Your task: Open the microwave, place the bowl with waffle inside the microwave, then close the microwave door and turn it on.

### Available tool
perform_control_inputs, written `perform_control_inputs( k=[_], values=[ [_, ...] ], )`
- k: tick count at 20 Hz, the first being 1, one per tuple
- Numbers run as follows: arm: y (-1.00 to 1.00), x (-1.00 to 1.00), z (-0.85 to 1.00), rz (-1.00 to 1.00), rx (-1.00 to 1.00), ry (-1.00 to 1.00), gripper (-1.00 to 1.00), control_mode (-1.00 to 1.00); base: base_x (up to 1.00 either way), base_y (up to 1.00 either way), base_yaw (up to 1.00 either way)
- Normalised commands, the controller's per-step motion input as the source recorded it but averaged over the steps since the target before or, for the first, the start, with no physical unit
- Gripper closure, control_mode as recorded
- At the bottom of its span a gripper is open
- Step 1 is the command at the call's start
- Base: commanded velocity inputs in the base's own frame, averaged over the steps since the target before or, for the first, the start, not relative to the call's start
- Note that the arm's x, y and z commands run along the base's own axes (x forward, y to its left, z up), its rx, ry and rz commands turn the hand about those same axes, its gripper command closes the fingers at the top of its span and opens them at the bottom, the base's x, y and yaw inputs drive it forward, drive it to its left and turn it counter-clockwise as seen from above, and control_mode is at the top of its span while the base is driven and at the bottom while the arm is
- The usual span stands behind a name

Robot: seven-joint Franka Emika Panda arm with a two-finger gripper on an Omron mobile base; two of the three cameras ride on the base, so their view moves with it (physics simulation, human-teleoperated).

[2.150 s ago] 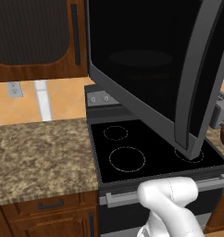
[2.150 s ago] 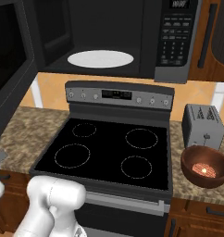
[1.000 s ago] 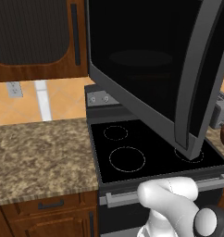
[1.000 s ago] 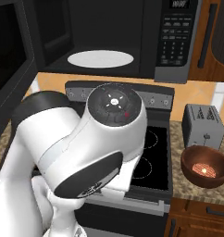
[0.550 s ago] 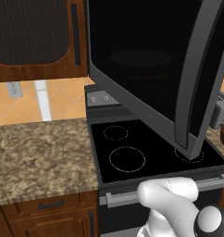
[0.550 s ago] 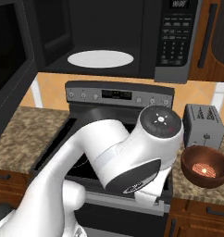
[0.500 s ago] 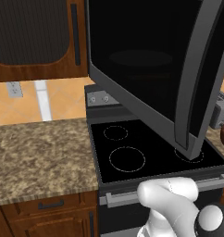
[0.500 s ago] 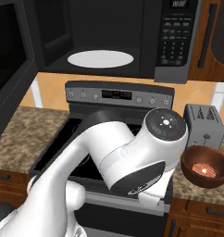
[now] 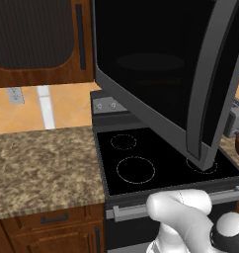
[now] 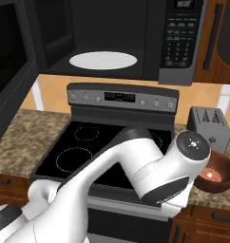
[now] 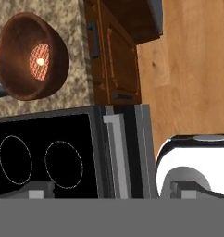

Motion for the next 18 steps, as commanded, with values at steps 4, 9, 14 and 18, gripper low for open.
perform_control_inputs(
  k=[4,9,14,18],
  values=[
    [-0.55,0.57,-0.24,0.02,0.04,0.00,-1.00,-1.00,0.00,0.00,0.00],
    [-0.42,0.59,-0.20,0.04,0.03,0.02,-1.00,-1.00,0.00,0.00,0.00],
    [-0.68,0.21,-0.30,0.08,0.07,0.01,-1.00,-1.00,0.00,0.00,0.00],
    [-0.44,0.25,-0.29,0.06,0.02,0.00,-1.00,-1.00,0.00,0.00,0.00]
  ],
)
